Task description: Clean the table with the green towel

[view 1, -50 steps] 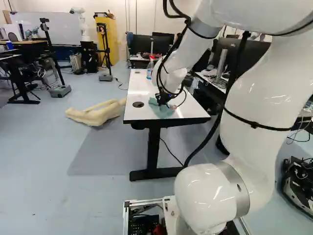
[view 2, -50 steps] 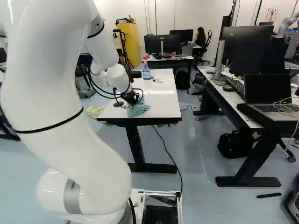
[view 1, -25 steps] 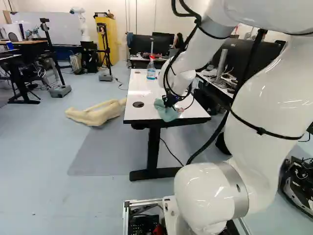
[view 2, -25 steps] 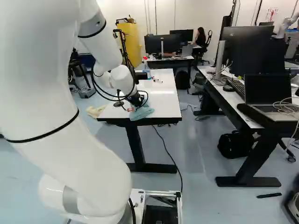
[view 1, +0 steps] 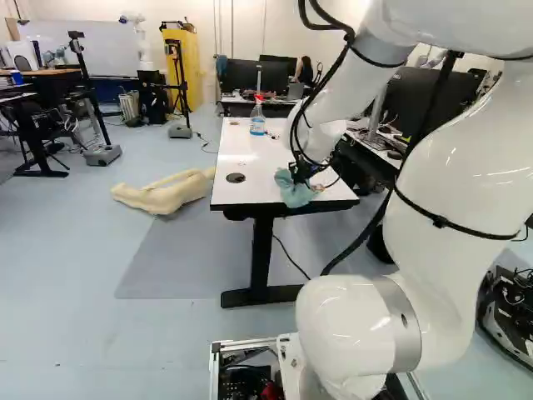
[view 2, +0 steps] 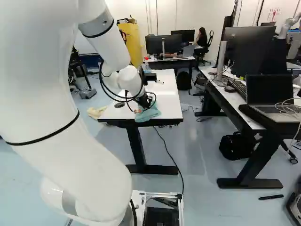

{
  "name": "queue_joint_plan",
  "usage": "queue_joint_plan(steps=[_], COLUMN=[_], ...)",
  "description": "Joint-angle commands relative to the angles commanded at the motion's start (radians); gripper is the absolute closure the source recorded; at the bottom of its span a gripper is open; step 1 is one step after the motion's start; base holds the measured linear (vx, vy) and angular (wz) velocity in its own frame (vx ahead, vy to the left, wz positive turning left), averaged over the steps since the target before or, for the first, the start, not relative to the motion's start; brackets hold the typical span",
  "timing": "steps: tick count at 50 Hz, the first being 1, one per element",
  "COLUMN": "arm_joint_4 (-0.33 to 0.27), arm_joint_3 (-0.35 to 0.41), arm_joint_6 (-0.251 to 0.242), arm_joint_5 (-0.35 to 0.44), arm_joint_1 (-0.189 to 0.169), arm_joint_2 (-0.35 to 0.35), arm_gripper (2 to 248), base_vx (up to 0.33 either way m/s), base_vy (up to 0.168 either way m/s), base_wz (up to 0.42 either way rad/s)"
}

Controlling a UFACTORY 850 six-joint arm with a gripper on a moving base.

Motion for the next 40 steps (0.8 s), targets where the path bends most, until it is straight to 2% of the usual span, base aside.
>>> queue_joint_plan(steps=[9, 15, 26, 40], arm_joint_4=[0.000, 0.000, 0.000, 0.000], arm_joint_3=[-0.031, -0.059, -0.114, -0.174], arm_joint_6=[0.000, 0.000, 0.000, 0.000], arm_joint_5=[0.000, 0.000, 0.000, 0.000], arm_joint_1=[-0.027, -0.033, -0.023, 0.010], arm_joint_2=[-0.029, -0.055, -0.104, -0.156], arm_gripper=[229, 229, 229, 229], base_vx=[0.000, 0.000, 0.000, 0.000], base_vy=[0.000, 0.000, 0.000, 0.000], base_wz=[0.000, 0.000, 0.000, 0.000])
